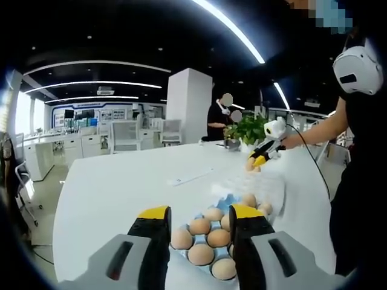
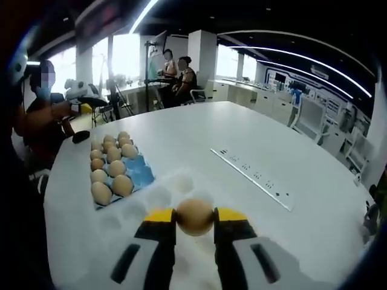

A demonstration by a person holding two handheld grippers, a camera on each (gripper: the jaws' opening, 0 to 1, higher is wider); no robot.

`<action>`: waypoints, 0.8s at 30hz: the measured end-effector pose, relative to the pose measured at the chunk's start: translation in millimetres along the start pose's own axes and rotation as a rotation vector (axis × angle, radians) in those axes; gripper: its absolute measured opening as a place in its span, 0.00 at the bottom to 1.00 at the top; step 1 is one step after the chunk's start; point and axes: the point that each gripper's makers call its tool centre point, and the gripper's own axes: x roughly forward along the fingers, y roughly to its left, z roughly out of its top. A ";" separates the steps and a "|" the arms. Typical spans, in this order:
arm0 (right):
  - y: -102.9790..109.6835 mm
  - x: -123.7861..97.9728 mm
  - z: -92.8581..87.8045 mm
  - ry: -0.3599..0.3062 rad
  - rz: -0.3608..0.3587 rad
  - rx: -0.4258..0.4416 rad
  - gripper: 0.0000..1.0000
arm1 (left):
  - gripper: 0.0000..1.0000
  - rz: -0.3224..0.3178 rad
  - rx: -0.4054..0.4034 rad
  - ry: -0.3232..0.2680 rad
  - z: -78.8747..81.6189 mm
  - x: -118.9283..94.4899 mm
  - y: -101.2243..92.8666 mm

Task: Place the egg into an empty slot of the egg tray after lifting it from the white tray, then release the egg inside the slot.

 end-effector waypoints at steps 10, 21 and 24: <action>18.4 20.4 16.7 -0.024 0.056 -0.032 0.23 | 0.38 0.005 0.002 0.000 -0.2 -3.0 1.5; 54.1 54.9 39.3 -0.053 0.159 -0.067 0.23 | 0.38 0.006 0.000 -0.002 0.4 -2.4 1.5; 63.9 63.3 44.5 -0.061 0.182 -0.085 0.23 | 0.38 0.001 -0.001 0.000 -0.4 -1.9 0.6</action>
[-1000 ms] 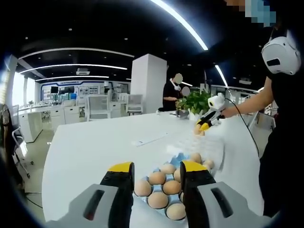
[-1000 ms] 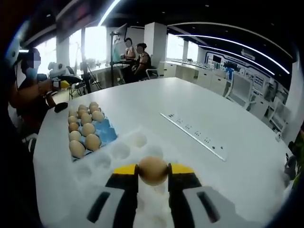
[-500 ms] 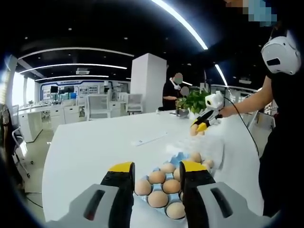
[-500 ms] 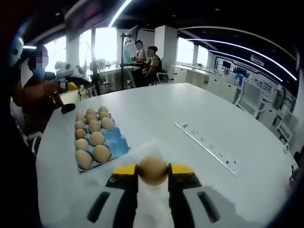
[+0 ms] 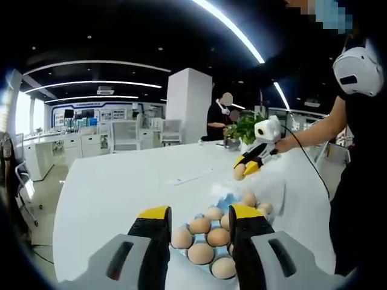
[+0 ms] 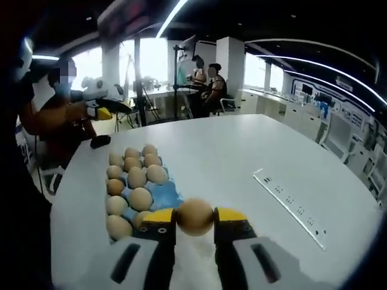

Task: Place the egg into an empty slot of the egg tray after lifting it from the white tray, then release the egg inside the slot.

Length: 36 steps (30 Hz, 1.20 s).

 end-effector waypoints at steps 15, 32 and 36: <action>36.2 61.9 14.7 -0.014 0.121 -0.020 0.24 | 0.38 0.004 0.003 0.003 -1.0 -2.1 2.7; 41.0 86.9 -2.1 0.045 0.165 0.010 0.24 | 0.37 0.002 0.001 0.011 -1.0 -1.0 1.6; 41.5 88.3 -5.2 0.056 0.169 0.007 0.24 | 0.38 0.002 0.004 0.006 0.6 0.6 1.3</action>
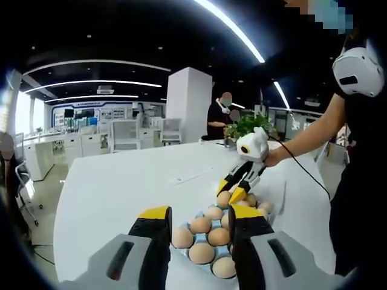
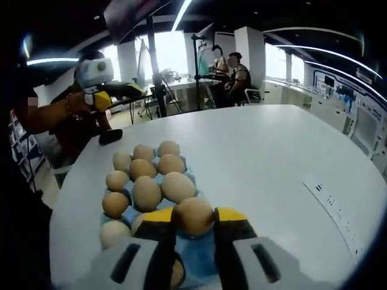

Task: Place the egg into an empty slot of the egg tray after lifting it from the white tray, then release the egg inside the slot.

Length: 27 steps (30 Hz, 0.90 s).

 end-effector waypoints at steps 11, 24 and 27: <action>2.7 9.0 -5.6 0.027 0.024 -0.009 0.24 | 0.37 -0.005 -0.002 0.004 -0.4 0.6 1.1; 2.1 9.3 -6.6 0.015 0.050 -0.003 0.25 | 0.37 -0.010 0.004 -0.003 3.5 2.3 0.2; 2.1 9.0 -5.8 0.005 0.047 -0.024 0.26 | 0.37 -0.005 0.007 -0.003 3.9 1.9 1.0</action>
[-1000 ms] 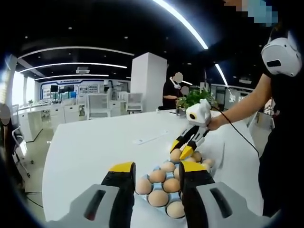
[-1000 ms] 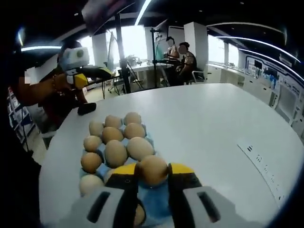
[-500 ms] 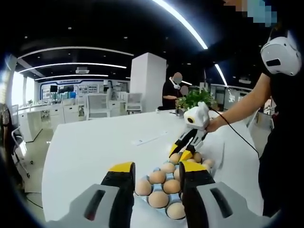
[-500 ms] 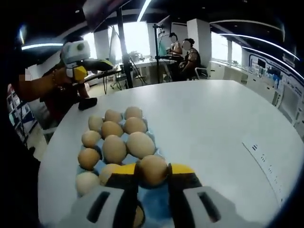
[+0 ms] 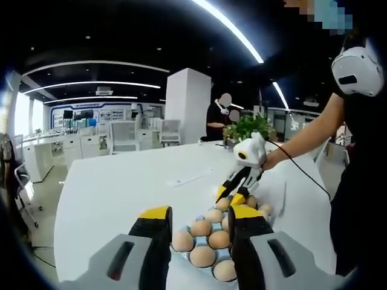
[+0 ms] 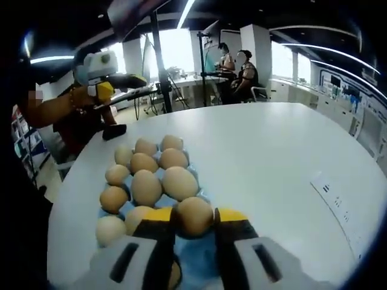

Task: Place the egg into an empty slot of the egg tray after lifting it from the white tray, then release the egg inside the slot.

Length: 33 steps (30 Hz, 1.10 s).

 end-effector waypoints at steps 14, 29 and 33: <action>-5.5 -17.4 8.2 -0.080 -0.030 0.087 0.30 | 0.37 0.012 0.000 -0.003 1.4 -4.6 1.7; -15.2 -56.4 -5.3 -0.084 -0.103 0.075 0.32 | 0.37 0.005 -0.004 -0.006 -0.4 -0.5 -0.6; -17.6 -64.3 -8.4 -0.084 -0.118 0.079 0.31 | 0.37 0.001 -0.005 -0.005 -0.4 0.8 -1.6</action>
